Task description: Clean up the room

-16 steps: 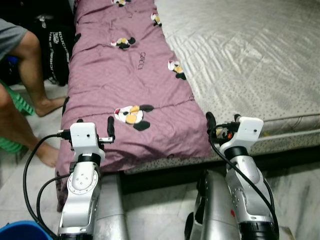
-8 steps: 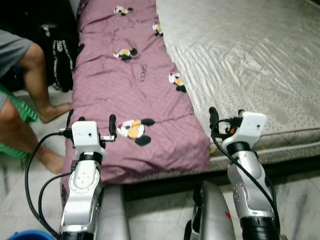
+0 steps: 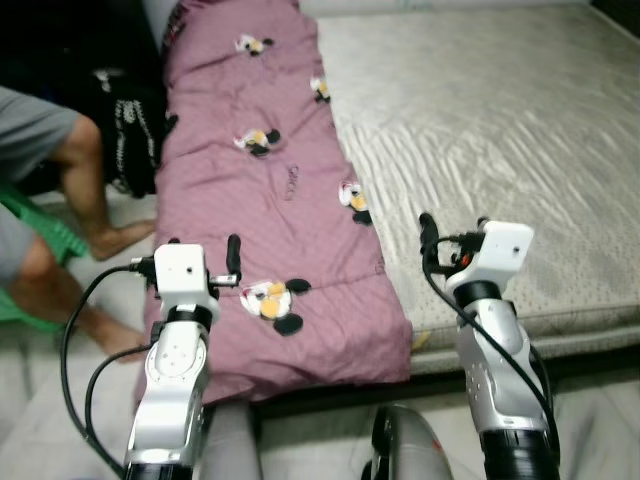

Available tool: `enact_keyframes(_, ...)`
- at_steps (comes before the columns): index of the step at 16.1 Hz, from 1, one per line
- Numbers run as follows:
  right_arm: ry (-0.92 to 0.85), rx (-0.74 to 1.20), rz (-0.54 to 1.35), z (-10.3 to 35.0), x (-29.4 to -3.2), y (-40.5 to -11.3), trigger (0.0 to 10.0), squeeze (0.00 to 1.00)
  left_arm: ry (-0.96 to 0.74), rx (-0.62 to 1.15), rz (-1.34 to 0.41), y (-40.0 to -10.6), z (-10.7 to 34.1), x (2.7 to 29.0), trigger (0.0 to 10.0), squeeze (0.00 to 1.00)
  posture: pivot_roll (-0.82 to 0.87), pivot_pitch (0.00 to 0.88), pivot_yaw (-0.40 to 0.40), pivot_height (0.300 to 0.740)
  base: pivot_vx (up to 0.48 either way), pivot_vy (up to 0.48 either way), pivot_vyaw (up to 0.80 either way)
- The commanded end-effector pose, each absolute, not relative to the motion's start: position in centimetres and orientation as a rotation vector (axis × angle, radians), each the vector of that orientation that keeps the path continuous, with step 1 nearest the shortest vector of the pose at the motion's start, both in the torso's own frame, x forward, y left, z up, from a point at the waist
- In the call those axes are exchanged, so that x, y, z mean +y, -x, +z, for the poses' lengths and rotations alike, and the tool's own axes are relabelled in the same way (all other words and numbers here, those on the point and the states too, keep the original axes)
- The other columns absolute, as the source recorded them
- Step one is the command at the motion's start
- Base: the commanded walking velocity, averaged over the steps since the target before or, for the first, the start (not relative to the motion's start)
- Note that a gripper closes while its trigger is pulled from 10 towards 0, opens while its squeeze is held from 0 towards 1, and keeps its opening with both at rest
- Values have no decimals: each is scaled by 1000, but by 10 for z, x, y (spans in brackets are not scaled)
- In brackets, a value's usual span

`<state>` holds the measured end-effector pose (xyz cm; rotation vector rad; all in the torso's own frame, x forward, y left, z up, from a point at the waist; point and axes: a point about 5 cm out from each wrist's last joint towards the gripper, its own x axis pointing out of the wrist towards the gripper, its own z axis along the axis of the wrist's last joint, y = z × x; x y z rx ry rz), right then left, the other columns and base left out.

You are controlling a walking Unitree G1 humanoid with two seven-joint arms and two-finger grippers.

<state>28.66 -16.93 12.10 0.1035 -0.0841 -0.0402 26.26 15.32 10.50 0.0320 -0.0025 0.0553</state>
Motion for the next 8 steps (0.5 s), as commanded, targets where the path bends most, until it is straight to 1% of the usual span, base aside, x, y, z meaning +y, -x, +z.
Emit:
enact_keyframes(1,-101,-90,-50,122,-171,-287,10000,0,-52,10,67,-263,104,154,10000,0,-1,7,12,733,0,0,0)
enact_keyframes(2,-100,-90,-51,122,-171,-287,10000,0,-53,9,72,-263,104,154,10000,0,-2,9,12,740,0,0,0)
enact_keyframes(8,-90,-84,-59,119,-173,-285,10000,0,-60,12,70,-263,104,154,10000,0,-3,14,17,740,0,0,0)
